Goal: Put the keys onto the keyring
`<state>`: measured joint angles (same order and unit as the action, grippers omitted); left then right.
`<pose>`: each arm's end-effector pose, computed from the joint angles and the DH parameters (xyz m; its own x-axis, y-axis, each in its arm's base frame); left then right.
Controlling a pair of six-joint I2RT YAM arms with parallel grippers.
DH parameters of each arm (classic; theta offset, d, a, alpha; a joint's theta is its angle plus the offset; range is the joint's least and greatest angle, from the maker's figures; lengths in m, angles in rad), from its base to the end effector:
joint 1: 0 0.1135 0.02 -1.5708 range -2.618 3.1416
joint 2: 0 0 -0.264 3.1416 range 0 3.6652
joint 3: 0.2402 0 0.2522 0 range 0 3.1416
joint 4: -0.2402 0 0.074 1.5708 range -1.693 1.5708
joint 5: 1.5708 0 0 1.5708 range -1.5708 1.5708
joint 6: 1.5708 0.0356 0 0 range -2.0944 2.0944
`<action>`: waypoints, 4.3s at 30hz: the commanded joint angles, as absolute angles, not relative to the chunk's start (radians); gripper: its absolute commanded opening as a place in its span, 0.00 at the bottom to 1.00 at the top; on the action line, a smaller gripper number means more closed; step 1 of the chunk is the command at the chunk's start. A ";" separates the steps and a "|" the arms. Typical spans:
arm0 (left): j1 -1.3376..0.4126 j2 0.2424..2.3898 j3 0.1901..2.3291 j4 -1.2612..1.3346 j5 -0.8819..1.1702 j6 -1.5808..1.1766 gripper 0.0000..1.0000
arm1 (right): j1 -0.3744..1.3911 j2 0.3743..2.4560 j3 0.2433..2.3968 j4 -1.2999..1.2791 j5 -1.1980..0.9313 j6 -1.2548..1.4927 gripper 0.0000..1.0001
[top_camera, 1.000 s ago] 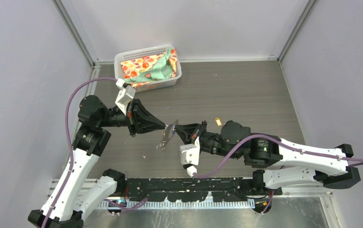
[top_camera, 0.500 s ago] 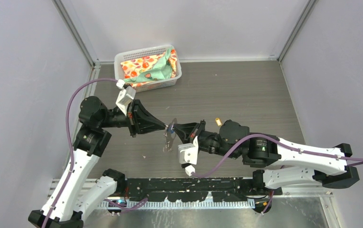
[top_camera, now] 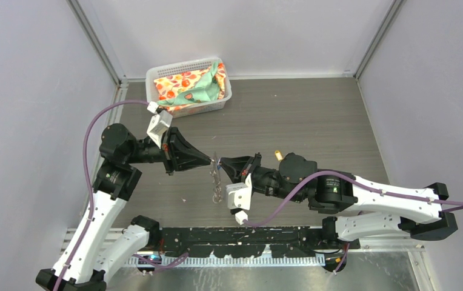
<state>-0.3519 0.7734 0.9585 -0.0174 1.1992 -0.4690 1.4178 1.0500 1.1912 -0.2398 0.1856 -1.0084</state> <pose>0.1261 -0.0816 0.4165 -0.3066 -0.0623 -0.9498 0.9517 -0.0044 -0.3069 0.0417 0.2275 0.4256 0.7901 -0.3321 -0.5153 -0.5157 0.0943 -0.8516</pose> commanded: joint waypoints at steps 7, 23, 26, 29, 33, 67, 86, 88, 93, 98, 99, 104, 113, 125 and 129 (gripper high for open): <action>-0.356 0.759 0.958 0.003 1.175 -0.439 0.00 | 1.422 1.052 1.236 -0.203 0.193 -1.015 0.01; -0.355 0.753 0.953 -0.064 1.207 -0.367 0.00 | 1.422 1.064 1.245 -0.198 0.191 -1.017 0.01; -0.356 0.752 0.957 -0.095 1.206 -0.337 0.00 | 1.422 1.064 1.246 -0.198 0.193 -1.017 0.01; -0.355 0.752 0.961 -0.127 1.203 -0.305 0.00 | 1.422 1.066 1.247 -0.201 0.194 -1.017 0.01; -0.356 0.752 0.970 -0.186 1.208 -0.248 0.00 | 1.422 1.068 1.247 -0.205 0.191 -1.017 0.01; -0.394 0.743 0.995 -0.343 1.238 -0.051 0.00 | 1.421 1.099 1.266 -0.238 0.161 -0.990 0.01; -0.428 0.772 1.029 -0.387 1.282 0.073 0.00 | 1.421 1.162 1.323 -0.314 0.186 -0.905 0.01; -0.429 0.769 1.029 -0.387 1.282 0.075 0.00 | 1.420 1.173 1.336 -0.339 0.204 -0.895 0.01; -0.434 0.770 1.040 -0.387 1.291 0.077 0.00 | 1.415 1.195 1.358 -0.368 0.227 -0.867 0.01; -0.439 0.763 1.041 -0.388 1.302 0.071 0.00 | 1.396 1.209 1.363 -0.373 0.251 -0.840 0.01; -0.439 0.760 1.040 -0.388 1.303 0.071 0.00 | 1.390 1.211 1.366 -0.377 0.250 -0.834 0.01; -0.439 0.745 1.024 -0.388 1.302 0.064 0.00 | 1.379 1.223 1.382 -0.404 0.237 -0.814 0.02; -0.439 0.722 0.952 -0.307 1.278 -0.082 0.00 | 1.362 1.234 1.434 -0.516 0.175 -0.749 0.14; -0.439 0.739 0.915 -0.222 1.286 -0.110 0.00 | 1.322 1.309 1.592 -0.735 0.024 -0.680 0.22; -0.439 0.735 0.905 -0.216 1.278 -0.111 0.00 | 1.321 1.326 1.621 -0.765 0.014 -0.670 0.28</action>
<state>-0.4328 0.7502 0.9096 -0.2813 1.2484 -0.0944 1.3258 1.3121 1.5623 -0.7284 0.0345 -0.6994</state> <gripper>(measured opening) 0.008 0.254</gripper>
